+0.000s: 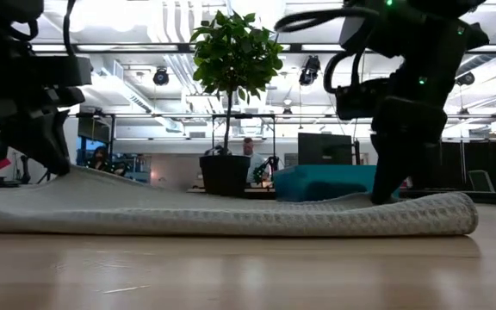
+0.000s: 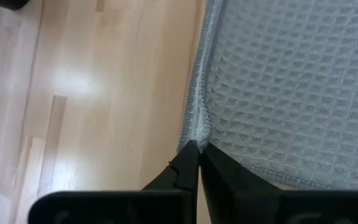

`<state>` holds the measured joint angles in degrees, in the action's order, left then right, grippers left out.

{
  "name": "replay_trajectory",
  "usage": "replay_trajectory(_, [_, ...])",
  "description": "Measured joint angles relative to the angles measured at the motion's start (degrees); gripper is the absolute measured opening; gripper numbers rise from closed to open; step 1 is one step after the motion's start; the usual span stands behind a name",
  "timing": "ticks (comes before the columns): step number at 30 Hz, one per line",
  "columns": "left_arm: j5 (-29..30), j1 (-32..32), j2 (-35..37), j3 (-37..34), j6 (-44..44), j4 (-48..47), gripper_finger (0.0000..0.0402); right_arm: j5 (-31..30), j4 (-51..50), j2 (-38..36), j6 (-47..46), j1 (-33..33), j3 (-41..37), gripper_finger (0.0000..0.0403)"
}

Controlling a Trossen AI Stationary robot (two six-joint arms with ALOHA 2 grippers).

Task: Fold microfiber towels
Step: Fold the gray microfiber towel

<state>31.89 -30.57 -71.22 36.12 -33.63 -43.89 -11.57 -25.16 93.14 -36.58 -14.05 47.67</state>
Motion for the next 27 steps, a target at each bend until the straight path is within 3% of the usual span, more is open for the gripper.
replay_trajectory(20, [0.8, 0.4, 0.0, -4.1, -0.5, 2.1, 0.0001, -0.6, -1.0, 1.1, -7.6, 2.2, 0.0, 0.0018])
replay_trajectory(27, [6.9, 1.0, 0.8, -3.9, -0.5, 0.2, 0.0065, -7.2, -1.6, -3.5, -8.5, 2.8, 0.0, 0.0061])
